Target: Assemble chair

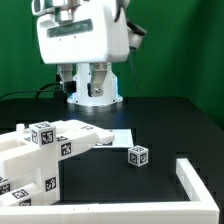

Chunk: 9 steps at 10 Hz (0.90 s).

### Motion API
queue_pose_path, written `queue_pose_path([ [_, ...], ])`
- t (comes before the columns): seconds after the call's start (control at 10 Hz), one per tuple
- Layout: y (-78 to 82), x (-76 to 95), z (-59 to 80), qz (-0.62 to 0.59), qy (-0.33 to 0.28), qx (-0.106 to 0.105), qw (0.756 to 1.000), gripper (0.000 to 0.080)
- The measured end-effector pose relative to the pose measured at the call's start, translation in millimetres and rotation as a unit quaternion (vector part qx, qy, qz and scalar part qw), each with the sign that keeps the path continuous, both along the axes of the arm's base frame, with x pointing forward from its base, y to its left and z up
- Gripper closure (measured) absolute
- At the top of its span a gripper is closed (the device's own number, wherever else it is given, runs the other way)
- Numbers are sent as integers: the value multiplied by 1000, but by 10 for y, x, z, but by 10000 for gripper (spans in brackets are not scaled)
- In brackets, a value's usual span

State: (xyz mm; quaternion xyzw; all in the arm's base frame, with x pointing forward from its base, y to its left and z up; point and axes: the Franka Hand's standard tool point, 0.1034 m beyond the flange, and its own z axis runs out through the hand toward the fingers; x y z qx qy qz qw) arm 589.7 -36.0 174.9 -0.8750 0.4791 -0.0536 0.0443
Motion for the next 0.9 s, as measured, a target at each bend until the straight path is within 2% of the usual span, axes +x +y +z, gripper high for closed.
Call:
queue_pose_path([
  [0.4,5,-2,-8,0,1,0,1000,150],
  [0.5,61,-17,-21,-10,3,1,1000,150],
  [0.7,532,-148,-177,-26,11,2,1000,150],
  [0.8,693,-220,-320,-22,15,-6,1000,150],
  [0.9,788,-264,-505,-27,20,-19,999,150],
])
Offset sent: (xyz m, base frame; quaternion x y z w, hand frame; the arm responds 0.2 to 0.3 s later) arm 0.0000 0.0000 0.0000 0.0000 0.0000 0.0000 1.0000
